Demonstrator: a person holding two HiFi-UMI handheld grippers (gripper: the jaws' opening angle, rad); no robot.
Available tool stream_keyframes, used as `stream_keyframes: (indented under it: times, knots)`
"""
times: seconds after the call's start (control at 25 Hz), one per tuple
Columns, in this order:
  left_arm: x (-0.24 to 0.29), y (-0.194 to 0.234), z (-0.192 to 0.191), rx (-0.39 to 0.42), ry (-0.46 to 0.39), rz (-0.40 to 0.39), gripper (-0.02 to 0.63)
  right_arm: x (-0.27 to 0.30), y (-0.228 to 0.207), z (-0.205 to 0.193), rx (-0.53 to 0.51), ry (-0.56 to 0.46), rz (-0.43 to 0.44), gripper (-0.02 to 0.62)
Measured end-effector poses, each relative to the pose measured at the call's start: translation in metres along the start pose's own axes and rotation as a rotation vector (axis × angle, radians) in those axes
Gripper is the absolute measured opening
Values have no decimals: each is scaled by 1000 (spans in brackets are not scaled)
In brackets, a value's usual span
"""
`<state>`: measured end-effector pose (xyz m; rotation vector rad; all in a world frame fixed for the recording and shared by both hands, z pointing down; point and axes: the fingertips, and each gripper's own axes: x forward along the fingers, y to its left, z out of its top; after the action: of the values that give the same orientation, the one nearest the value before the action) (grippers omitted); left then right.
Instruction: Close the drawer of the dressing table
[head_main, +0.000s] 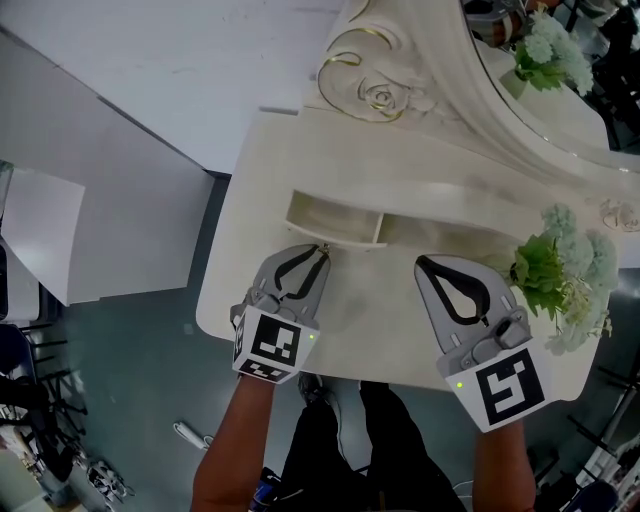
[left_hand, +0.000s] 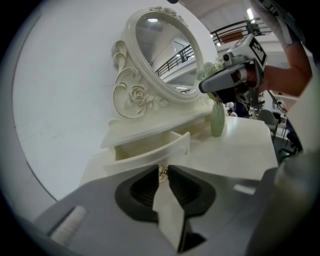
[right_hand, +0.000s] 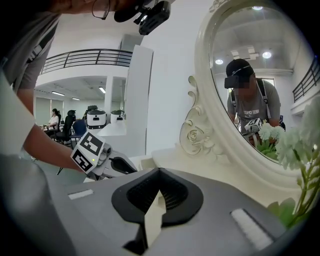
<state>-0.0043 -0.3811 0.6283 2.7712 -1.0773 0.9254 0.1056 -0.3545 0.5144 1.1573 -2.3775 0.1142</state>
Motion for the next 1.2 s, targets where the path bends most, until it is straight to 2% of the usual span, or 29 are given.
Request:
stream_keyframes:
  times: [0.64, 1.2]
  knots:
    - [19, 6, 5, -10, -18, 1, 54, 8, -9, -9, 42, 14, -10, 2]
    - [38, 21, 13, 19, -10, -8, 54, 9, -9, -8, 23, 4, -7, 2]
